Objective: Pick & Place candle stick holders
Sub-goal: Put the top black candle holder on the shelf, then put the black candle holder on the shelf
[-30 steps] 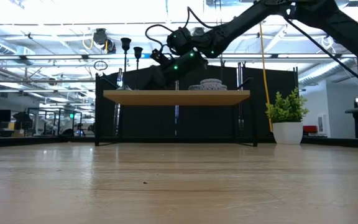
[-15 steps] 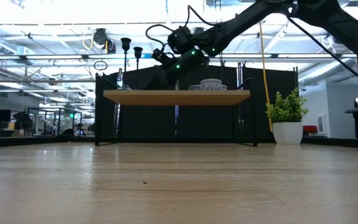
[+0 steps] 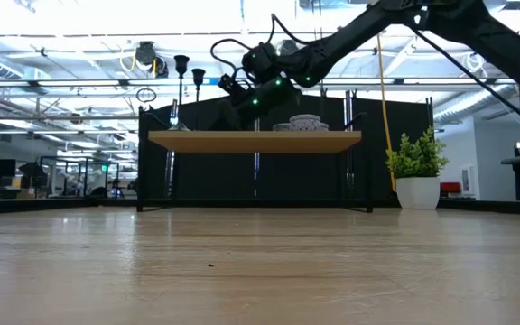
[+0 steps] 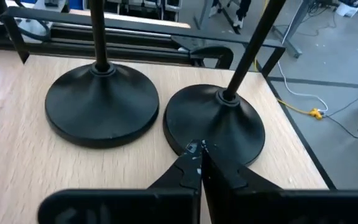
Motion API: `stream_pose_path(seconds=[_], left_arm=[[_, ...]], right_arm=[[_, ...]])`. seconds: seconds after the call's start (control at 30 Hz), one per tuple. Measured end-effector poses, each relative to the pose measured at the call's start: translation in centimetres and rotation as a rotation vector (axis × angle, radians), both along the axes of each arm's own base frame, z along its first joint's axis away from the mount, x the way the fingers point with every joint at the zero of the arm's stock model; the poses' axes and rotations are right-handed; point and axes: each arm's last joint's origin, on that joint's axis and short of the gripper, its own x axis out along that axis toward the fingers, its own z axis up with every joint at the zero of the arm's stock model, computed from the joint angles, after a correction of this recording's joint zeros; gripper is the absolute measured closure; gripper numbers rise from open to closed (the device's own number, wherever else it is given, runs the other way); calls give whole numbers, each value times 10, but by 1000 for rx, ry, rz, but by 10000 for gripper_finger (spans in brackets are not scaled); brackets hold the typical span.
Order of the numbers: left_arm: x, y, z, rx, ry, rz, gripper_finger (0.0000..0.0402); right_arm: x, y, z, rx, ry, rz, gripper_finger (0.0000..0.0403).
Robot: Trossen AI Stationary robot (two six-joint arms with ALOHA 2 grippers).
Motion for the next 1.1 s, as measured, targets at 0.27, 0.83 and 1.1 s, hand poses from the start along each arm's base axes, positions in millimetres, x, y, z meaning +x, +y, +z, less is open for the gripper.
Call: stream_pose_path(seconds=[0.27,0.83,1.1], left_arm=[[0,0,0,2,1,-3,272],[0,-1,0,15,15,-49,272],[0,-3,0,71,45,-116,272]], right_arm=[[3,-2,3,-31,-54,-2,403],[-21,12,63,-59,-69,-73,403],[-68,76,154,-96,-83,25,403]])
